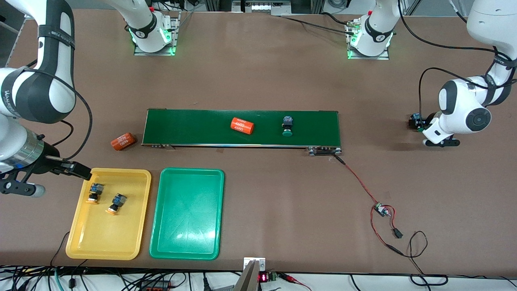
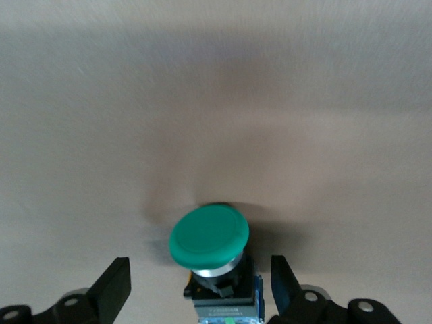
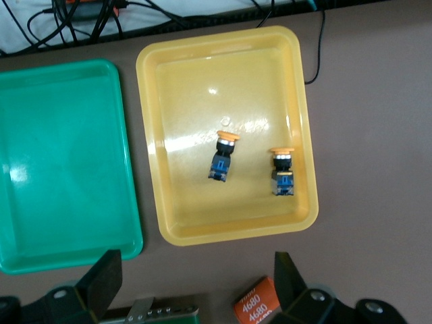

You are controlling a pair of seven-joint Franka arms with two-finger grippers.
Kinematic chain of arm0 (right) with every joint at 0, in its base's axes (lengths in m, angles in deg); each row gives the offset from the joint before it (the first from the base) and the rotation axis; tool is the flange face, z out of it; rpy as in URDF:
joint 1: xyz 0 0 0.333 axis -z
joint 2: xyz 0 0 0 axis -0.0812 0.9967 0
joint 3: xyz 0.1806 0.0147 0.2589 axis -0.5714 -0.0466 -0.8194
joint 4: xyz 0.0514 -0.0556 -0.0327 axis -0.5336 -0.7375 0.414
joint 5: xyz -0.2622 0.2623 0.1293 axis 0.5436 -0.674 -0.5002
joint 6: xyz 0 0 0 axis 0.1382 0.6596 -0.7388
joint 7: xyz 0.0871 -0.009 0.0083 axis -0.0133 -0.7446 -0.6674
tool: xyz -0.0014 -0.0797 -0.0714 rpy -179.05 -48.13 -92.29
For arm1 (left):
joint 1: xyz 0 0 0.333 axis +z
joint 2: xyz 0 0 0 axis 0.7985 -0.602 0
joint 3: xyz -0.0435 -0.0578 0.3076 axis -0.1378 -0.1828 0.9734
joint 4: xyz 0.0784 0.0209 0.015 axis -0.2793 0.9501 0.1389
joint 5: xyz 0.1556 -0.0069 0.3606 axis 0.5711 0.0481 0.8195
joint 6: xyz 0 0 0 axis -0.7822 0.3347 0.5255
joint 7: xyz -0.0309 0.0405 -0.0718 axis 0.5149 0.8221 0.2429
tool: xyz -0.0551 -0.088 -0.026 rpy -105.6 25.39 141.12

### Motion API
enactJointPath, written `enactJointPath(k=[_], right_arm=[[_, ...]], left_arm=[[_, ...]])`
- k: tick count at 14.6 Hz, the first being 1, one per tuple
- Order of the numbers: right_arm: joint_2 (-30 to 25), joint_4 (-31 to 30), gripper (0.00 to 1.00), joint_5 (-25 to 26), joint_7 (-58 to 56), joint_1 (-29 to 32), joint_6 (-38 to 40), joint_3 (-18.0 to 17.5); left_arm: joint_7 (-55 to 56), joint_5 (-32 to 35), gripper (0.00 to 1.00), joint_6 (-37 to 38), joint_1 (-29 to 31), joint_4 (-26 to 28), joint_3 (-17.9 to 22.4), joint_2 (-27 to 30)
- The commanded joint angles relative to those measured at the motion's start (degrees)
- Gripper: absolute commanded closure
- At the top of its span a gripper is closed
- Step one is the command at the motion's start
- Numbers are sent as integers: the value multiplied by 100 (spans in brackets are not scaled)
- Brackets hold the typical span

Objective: Sort buttons by color to trays

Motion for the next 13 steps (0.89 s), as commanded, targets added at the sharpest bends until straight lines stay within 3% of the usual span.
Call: enactJointPath(k=[1,3,6,8,9,11,12,13], right_arm=[[-126,-113,0,65,-114,-42,260,-64],[-117,-113,0,56,-132,-59,252,-64],[-248,-105,0,74,-158,-85,505,6],[-503,-78,0,144,-149,37,664,-98],[-660,-96,0,231,-132,351,952,-447],[-871,-122,0,852,-79,1422,1078,-1876],[-916,-148,0,1239,-79,1661,1087,-2309],[-926,-192,0,1495,-36,1707,1156,-2514]], left_arm=[[-66,-4,55,-57,64,94,11,60],[-48,-266,74,-5,55,85,3,113],[-48,-435,78,345,3,-20,-111,472],[-30,-444,77,889,3,-300,-417,719],[5,-470,77,1240,3,-519,-619,780],[171,-1204,77,1856,-15,-923,-1024,798],[268,-1635,77,2015,-76,-1056,-1113,799],[303,-1979,77,2095,-216,-1170,-1183,790]])
